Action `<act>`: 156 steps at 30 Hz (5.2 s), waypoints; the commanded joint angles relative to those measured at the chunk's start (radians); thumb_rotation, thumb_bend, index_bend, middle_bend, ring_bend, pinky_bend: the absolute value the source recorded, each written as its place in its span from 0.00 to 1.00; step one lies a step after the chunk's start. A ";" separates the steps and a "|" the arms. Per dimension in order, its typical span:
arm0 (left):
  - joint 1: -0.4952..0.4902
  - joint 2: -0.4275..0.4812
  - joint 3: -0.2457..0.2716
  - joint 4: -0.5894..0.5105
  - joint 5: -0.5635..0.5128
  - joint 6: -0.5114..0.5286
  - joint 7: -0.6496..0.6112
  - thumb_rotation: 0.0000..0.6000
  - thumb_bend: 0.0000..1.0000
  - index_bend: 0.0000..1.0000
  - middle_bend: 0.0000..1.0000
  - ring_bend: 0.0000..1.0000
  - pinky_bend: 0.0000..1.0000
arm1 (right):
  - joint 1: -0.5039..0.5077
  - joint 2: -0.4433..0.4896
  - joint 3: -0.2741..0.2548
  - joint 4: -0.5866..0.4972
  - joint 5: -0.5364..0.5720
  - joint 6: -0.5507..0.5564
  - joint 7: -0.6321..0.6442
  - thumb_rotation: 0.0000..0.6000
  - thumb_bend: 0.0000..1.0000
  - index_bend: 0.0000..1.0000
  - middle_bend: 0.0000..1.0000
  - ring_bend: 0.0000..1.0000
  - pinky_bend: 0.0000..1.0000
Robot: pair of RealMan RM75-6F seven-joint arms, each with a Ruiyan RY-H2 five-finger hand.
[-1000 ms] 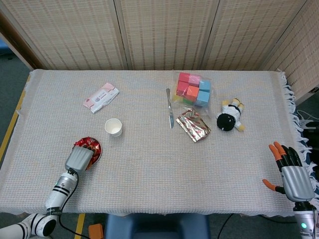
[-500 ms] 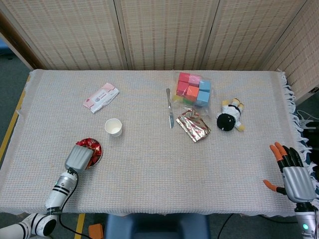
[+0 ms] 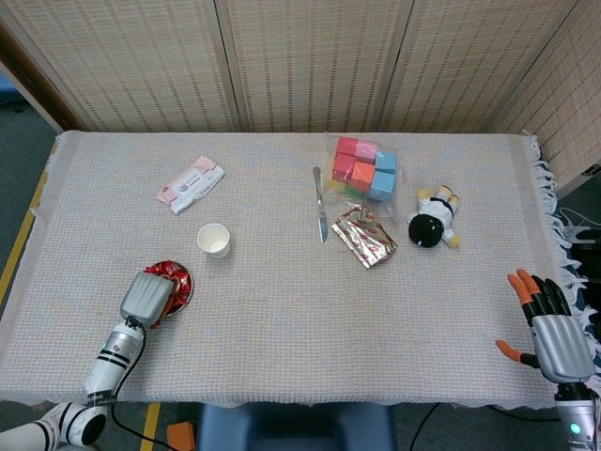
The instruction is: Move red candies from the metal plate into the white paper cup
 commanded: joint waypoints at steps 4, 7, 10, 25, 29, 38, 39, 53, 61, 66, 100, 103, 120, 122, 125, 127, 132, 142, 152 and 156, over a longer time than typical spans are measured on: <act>-0.012 0.021 -0.018 -0.029 0.012 0.015 -0.010 1.00 0.66 0.73 0.70 0.63 1.00 | 0.000 0.000 0.001 0.000 0.001 0.000 0.001 1.00 0.05 0.00 0.00 0.00 0.00; -0.028 0.044 -0.036 -0.066 0.008 0.009 -0.010 1.00 0.66 0.73 0.70 0.63 1.00 | 0.001 0.000 0.001 0.001 0.003 -0.003 0.001 1.00 0.05 0.00 0.00 0.00 0.00; -0.051 0.067 -0.067 -0.105 -0.008 -0.012 -0.027 1.00 0.66 0.73 0.71 0.64 1.00 | 0.001 -0.001 0.001 0.002 0.003 -0.004 0.000 1.00 0.05 0.00 0.00 0.00 0.00; -0.203 0.075 -0.206 -0.160 -0.085 -0.086 -0.031 1.00 0.66 0.74 0.71 0.64 1.00 | 0.008 -0.007 0.012 0.010 0.033 -0.026 -0.010 1.00 0.05 0.00 0.00 0.00 0.00; -0.248 0.036 -0.218 -0.114 -0.096 -0.113 -0.039 1.00 0.66 0.74 0.71 0.64 1.00 | 0.010 -0.009 0.015 0.012 0.041 -0.031 -0.015 1.00 0.05 0.00 0.00 0.00 0.00; -0.323 -0.064 -0.212 0.053 -0.112 -0.157 -0.051 1.00 0.66 0.74 0.71 0.64 1.00 | 0.005 -0.005 0.020 0.014 0.054 -0.027 -0.010 1.00 0.05 0.00 0.00 0.00 0.00; -0.327 -0.070 -0.211 0.065 -0.110 -0.156 -0.056 1.00 0.66 0.74 0.71 0.64 1.00 | 0.004 -0.004 0.021 0.014 0.055 -0.025 -0.010 1.00 0.05 0.00 0.00 0.00 0.00; -0.358 -0.112 -0.176 0.174 -0.081 -0.164 -0.122 1.00 0.51 0.45 0.53 0.49 0.98 | 0.005 -0.004 0.025 0.015 0.068 -0.033 -0.014 1.00 0.05 0.00 0.00 0.00 0.00; -0.352 -0.071 -0.167 0.113 -0.093 -0.182 -0.137 1.00 0.45 0.31 0.42 0.39 0.97 | 0.004 -0.005 0.024 0.013 0.065 -0.030 -0.016 1.00 0.05 0.00 0.00 0.00 0.00; -0.320 -0.024 -0.156 0.030 -0.076 -0.131 -0.157 1.00 0.44 0.23 0.39 0.37 0.97 | 0.001 -0.002 0.022 0.010 0.055 -0.022 -0.012 1.00 0.05 0.00 0.00 0.00 0.00; 0.016 0.170 0.060 -0.192 -0.181 -0.069 -0.055 1.00 0.37 0.11 0.12 0.17 1.00 | -0.006 0.006 -0.007 -0.008 -0.018 0.008 -0.001 1.00 0.05 0.00 0.00 0.00 0.00; 0.010 0.162 0.054 -0.187 -0.187 -0.080 -0.041 1.00 0.36 0.13 0.12 0.18 1.00 | -0.006 0.007 -0.007 -0.009 -0.017 0.008 0.000 1.00 0.05 0.00 0.00 0.00 0.00; -0.004 0.129 0.039 -0.151 -0.205 -0.106 0.018 1.00 0.36 0.27 0.21 0.32 1.00 | -0.005 0.007 -0.006 -0.013 -0.008 -0.002 -0.008 1.00 0.05 0.00 0.00 0.00 0.00; -0.003 0.123 0.040 -0.146 -0.197 -0.101 0.020 1.00 0.36 0.29 0.23 0.36 1.00 | -0.004 0.008 -0.007 -0.013 -0.007 -0.003 -0.008 1.00 0.05 0.00 0.00 0.00 0.00; -0.002 0.116 0.041 -0.139 -0.186 -0.093 0.023 1.00 0.36 0.34 0.27 0.40 1.00 | -0.004 0.008 -0.007 -0.014 -0.006 -0.004 -0.009 1.00 0.05 0.00 0.00 0.00 0.00; -0.002 0.115 0.041 -0.139 -0.185 -0.093 0.023 1.00 0.36 0.37 0.29 0.42 1.00 | -0.004 0.009 -0.006 -0.015 -0.005 -0.004 -0.009 1.00 0.05 0.00 0.00 0.00 0.00; -0.003 0.112 0.040 -0.135 -0.181 -0.095 0.026 1.00 0.37 0.44 0.35 0.46 1.00 | -0.005 0.010 -0.007 -0.016 -0.005 -0.004 -0.009 1.00 0.05 0.00 0.00 0.00 0.00; 0.000 0.098 0.036 -0.116 -0.161 -0.080 0.021 1.00 0.39 0.52 0.48 0.53 1.00 | -0.003 0.010 -0.008 -0.019 -0.002 -0.010 -0.016 1.00 0.05 0.00 0.00 0.00 0.00; 0.006 0.088 0.029 -0.101 -0.140 -0.065 0.001 1.00 0.47 0.63 0.60 0.57 1.00 | -0.004 0.012 -0.007 -0.021 -0.002 -0.009 -0.016 1.00 0.05 0.00 0.00 0.00 0.00; 0.009 0.086 0.024 -0.100 -0.128 -0.050 -0.008 1.00 0.48 0.67 0.65 0.60 1.00 | -0.004 0.012 -0.007 -0.021 -0.001 -0.010 -0.016 1.00 0.05 0.00 0.00 0.00 0.00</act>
